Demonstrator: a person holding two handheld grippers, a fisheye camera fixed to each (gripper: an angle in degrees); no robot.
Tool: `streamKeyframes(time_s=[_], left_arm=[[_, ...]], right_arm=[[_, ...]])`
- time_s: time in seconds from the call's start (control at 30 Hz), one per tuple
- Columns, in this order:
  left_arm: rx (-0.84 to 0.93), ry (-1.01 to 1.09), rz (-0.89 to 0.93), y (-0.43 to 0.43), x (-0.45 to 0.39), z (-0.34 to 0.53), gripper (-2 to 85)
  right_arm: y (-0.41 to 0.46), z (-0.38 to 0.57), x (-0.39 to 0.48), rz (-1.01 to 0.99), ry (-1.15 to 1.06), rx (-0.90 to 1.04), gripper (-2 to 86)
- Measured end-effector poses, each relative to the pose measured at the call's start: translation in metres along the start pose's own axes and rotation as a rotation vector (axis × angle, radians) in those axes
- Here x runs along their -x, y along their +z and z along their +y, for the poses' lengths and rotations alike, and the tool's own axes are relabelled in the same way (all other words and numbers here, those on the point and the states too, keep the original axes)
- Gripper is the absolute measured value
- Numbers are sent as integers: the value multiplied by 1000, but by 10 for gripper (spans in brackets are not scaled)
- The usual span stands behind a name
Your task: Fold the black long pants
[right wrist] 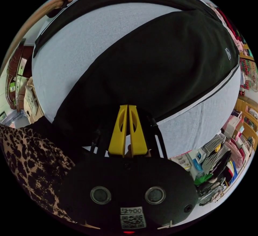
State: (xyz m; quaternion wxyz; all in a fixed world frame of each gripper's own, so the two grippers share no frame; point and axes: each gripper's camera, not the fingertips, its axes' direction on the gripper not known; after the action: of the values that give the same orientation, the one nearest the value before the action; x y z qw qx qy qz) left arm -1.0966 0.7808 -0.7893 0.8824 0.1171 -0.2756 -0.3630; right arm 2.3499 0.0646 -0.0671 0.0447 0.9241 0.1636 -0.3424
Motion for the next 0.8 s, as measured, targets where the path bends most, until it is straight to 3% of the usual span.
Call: streamKeyframes(time_s=[0.2, 0.33, 0.47, 0.57, 0.67, 0.8], left_arm=[[41, 1, -213, 10, 4, -10, 7], [20, -99, -114, 5, 22, -20, 11], [-100, 10, -26, -12, -4, -27, 37], [-54, 98, -60, 5, -29, -36, 95], [29, 48, -72, 31, -24, -44, 133], [-69, -11, -43, 27, -11, -46, 134]], right_arm=[[8, 9, -12, -59, 30, -35, -8], [14, 13, -25, -130, 30, -46, -8], [20, 22, -35, -184, 58, -80, -8], [24, 25, -36, -183, 62, -89, -8], [26, 27, -32, -145, 55, -89, -8], [30, 31, -26, -91, 51, -101, -6]])
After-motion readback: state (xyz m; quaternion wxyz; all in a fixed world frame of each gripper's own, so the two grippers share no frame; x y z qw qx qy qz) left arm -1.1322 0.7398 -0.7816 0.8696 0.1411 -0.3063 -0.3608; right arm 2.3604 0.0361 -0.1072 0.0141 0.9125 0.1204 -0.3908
